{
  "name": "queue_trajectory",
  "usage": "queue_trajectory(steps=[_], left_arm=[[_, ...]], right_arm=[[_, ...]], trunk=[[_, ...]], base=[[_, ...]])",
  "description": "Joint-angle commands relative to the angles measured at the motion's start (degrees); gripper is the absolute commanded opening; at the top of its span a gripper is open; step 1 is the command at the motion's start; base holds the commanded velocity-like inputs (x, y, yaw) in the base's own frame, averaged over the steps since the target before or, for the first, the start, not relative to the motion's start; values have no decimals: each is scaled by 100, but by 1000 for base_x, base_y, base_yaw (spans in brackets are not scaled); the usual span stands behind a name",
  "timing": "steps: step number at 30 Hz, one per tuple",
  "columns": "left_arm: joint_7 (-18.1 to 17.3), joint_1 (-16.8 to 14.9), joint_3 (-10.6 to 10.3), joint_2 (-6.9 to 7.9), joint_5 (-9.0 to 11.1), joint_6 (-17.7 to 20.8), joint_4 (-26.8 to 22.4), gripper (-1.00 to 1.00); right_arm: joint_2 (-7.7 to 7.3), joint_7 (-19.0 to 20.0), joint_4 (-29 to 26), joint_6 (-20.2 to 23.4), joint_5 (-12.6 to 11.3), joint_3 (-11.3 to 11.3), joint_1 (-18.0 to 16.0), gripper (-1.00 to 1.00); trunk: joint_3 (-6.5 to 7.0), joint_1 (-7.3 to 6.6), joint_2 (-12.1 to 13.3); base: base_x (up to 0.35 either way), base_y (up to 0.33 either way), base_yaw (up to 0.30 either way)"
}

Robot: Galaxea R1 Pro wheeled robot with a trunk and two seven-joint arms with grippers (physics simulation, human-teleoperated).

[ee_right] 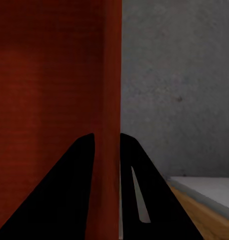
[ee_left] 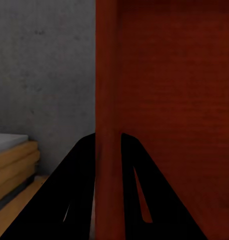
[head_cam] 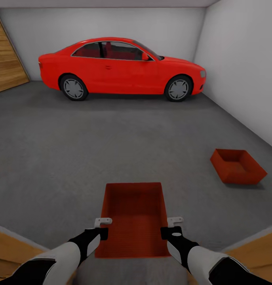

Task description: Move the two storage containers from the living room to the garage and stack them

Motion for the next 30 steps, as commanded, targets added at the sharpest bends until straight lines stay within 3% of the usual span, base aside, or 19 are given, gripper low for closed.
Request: queue_trajectory(steps=[1, 30], left_arm=[[53, -1, -155, 103, -74, -158, -30, -100], [53, -1, -155, 108, -82, -158, -30, -100]], right_arm=[[1, -18, 54, -28, -138, 18, -2, -100], [1, -18, 54, -39, -138, 18, -2, -100]], trunk=[[-4, 3, -2], [-4, 3, -2]], base=[[322, 0, 0], [322, 0, 0]])
